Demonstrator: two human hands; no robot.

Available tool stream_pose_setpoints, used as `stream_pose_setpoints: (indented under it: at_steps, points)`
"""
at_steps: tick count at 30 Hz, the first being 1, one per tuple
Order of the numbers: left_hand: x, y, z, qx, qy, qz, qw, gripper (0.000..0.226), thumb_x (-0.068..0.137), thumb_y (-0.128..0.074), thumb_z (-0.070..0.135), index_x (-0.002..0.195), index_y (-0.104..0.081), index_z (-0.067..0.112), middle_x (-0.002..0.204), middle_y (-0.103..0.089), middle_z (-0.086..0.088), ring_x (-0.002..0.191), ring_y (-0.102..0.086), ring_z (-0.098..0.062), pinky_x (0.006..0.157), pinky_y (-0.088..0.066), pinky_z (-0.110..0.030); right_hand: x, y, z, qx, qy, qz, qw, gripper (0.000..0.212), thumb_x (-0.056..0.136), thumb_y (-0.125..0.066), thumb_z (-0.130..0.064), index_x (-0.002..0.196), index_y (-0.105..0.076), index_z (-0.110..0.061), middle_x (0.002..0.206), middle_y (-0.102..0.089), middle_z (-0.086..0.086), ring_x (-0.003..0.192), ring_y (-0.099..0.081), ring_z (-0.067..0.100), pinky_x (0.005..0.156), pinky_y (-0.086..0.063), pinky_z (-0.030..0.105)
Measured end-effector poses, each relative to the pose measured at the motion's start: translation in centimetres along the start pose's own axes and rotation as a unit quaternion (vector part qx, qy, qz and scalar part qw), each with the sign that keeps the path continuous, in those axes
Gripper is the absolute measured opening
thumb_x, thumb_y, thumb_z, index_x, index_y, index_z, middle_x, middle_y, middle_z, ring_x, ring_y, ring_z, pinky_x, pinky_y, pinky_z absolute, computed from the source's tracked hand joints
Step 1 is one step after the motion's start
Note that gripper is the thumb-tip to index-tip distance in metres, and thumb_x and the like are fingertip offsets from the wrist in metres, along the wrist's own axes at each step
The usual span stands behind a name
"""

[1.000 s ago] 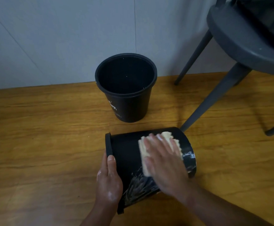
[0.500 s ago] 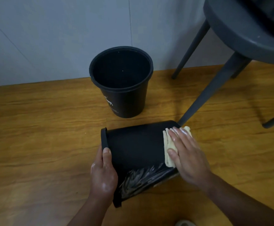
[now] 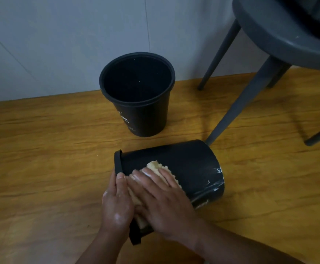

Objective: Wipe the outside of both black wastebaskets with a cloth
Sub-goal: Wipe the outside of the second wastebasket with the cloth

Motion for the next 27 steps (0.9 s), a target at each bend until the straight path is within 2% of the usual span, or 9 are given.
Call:
stream_pose_setpoints:
  at_steps: [3, 6, 8, 12, 14, 17, 20, 25, 27]
  points:
    - [0.7, -0.1, -0.3, -0.028, 0.015, 0.0, 0.999, 0.036, 0.105, -0.035, 0.045, 0.116, -0.067, 0.029, 0.096, -0.072, -0.002, 0.094, -0.069, -0.024, 0.084, -0.057, -0.051, -1.3, 0.9, 4.7, 0.005, -0.074, 0.004, 0.997, 0.061, 0.105, -0.033, -0.051, 0.161, -0.02, -0.031, 0.165, -0.026, -0.008, 0.153, -0.017, 0.014, 0.126, -0.009, 0.045]
    - [1.0, -0.3, 0.0, -0.05, 0.023, -0.005, 0.998, 0.037, 0.105, -0.035, 0.046, 0.129, -0.061, 0.036, 0.111, -0.071, 0.0, 0.104, -0.067, -0.022, 0.091, -0.056, -0.05, -3.6, 1.8, 10.6, 0.01, -0.166, 0.028, 0.986, 0.059, 0.105, -0.029, -0.052, 0.16, -0.022, -0.032, 0.165, -0.027, -0.009, 0.153, -0.017, 0.012, 0.126, -0.005, 0.041]
    - [1.0, -0.4, 0.2, -0.056, 0.029, -0.011, 0.998, 0.038, 0.104, -0.035, 0.048, 0.13, -0.06, 0.038, 0.114, -0.069, 0.001, 0.106, -0.066, -0.022, 0.094, -0.055, -0.051, -4.4, 1.9, 12.7, 0.01, -0.191, 0.048, 0.98, 0.057, 0.106, -0.026, -0.05, 0.159, -0.026, -0.029, 0.164, -0.03, -0.006, 0.153, -0.02, 0.014, 0.126, -0.011, 0.043]
    - [-0.5, -0.4, 0.7, -0.024, -0.016, -0.022, 0.999, 0.04, 0.104, -0.028, 0.05, 0.137, -0.05, 0.048, 0.112, -0.065, 0.015, 0.106, -0.061, -0.006, 0.09, -0.053, -0.033, -4.0, 1.9, 12.9, 0.017, -0.2, 0.079, 0.976, 0.055, 0.107, -0.024, -0.048, 0.156, -0.034, -0.025, 0.161, -0.037, -0.004, 0.151, -0.028, 0.017, 0.123, -0.021, 0.049]
    - [-1.6, -0.4, 0.7, -0.003, -0.031, -0.022, 0.999, 0.036, 0.101, -0.025, 0.052, 0.134, -0.04, 0.055, 0.108, -0.06, 0.023, 0.101, -0.059, 0.0, 0.083, -0.049, -0.023, -3.4, 2.1, 13.1, 0.01, -0.2, 0.084, 0.976, 0.055, 0.107, -0.023, -0.048, 0.156, -0.037, -0.025, 0.159, -0.04, -0.004, 0.149, -0.031, 0.018, 0.122, -0.022, 0.049]
    - [-2.3, -0.2, 0.7, 0.013, -0.046, -0.014, 0.999, 0.04, 0.096, -0.024, 0.057, 0.134, -0.036, 0.058, 0.107, -0.06, 0.02, 0.1, -0.062, -0.005, 0.084, -0.053, -0.029, -2.3, 2.4, 13.0, -0.003, -0.212, 0.079, 0.974, 0.055, 0.108, -0.021, -0.047, 0.154, -0.04, -0.023, 0.157, -0.043, -0.002, 0.148, -0.033, 0.019, 0.122, -0.023, 0.049]
    - [-1.5, 0.1, 0.7, 0.018, -0.044, 0.005, 0.999, 0.034, 0.104, -0.025, 0.047, 0.134, -0.042, 0.051, 0.105, -0.063, 0.019, 0.098, -0.062, -0.002, 0.077, -0.05, -0.024, -0.8, 2.4, 11.2, -0.009, -0.212, 0.069, 0.975, 0.057, 0.107, -0.019, -0.047, 0.152, -0.043, -0.021, 0.155, -0.045, -0.001, 0.146, -0.035, 0.021, 0.122, -0.022, 0.049]
    - [-1.3, 0.3, 1.4, 0.015, -0.022, 0.026, 0.999, 0.022, 0.107, -0.028, 0.041, 0.111, -0.046, 0.051, 0.09, -0.06, 0.017, 0.085, -0.058, -0.001, 0.07, -0.046, -0.023, 2.5, 1.8, 5.2, -0.004, -0.136, 0.011, 0.991, 0.057, 0.106, -0.017, -0.05, 0.156, -0.028, -0.026, 0.158, -0.036, -0.002, 0.149, -0.027, 0.02, 0.123, -0.019, 0.051]
    - [-1.3, 0.2, 1.2, 0.009, -0.008, 0.024, 1.0, 0.028, 0.107, -0.029, 0.04, 0.1, -0.054, 0.051, 0.083, -0.063, 0.013, 0.082, -0.06, -0.004, 0.072, -0.047, -0.027, 3.1, 1.4, 2.3, 0.012, -0.105, 0.003, 0.994, 0.056, 0.107, -0.018, -0.05, 0.157, -0.025, -0.025, 0.16, -0.032, 0.0, 0.151, -0.024, 0.023, 0.123, -0.017, 0.052]
Point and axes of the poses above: each hand's wrist, its own x-axis towards the middle knuckle, its own y-axis out of the back of the hand, z = x × y, the point moved 7 cm from there along x, towards the middle knuckle
